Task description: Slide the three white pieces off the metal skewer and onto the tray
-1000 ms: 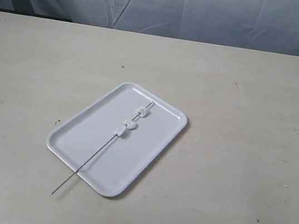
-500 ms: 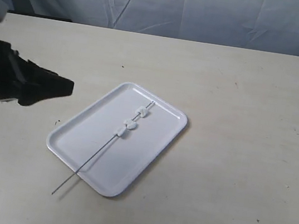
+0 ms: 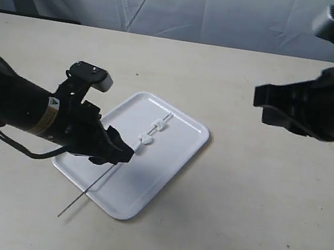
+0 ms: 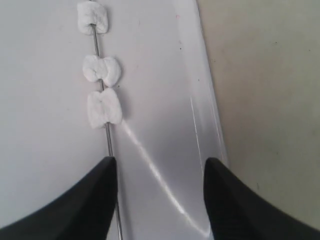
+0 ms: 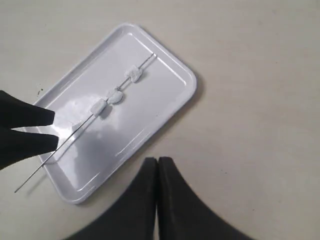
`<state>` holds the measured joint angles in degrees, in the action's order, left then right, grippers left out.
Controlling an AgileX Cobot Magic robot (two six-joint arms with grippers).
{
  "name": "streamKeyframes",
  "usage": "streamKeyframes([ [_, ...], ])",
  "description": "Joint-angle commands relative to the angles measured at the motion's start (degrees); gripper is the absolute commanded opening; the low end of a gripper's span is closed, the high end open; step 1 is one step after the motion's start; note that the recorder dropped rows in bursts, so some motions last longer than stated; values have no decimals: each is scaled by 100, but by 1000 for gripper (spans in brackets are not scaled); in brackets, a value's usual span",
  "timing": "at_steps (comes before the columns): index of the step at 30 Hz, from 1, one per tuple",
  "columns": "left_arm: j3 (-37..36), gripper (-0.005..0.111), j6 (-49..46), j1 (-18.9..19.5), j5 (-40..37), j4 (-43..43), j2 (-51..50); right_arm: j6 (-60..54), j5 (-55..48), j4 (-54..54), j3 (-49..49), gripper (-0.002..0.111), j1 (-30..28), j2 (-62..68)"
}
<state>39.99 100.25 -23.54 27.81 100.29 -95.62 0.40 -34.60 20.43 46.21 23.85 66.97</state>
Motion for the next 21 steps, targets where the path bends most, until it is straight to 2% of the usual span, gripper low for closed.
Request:
streamKeyframes([
  [1,128,51,110,-117,-183,-34,-181,-83,-402,136,864,13,17,942],
  [5,128,51,110,-117,-231,-34,-238,-83,-634,411,1421,32,17,1454],
  [7,115,51,110,-117,-224,-34,-238,-83,-634,469,1581,37,17,1597],
  [12,-87,51,-56,-117,-427,-34,-238,-83,-658,469,1697,37,17,1757],
  [14,-248,51,-158,-117,-762,-34,-238,-83,-658,469,1697,37,17,1757],
  [21,-480,51,-433,-117,-838,-34,-238,-40,-723,485,1697,37,17,1757],
])
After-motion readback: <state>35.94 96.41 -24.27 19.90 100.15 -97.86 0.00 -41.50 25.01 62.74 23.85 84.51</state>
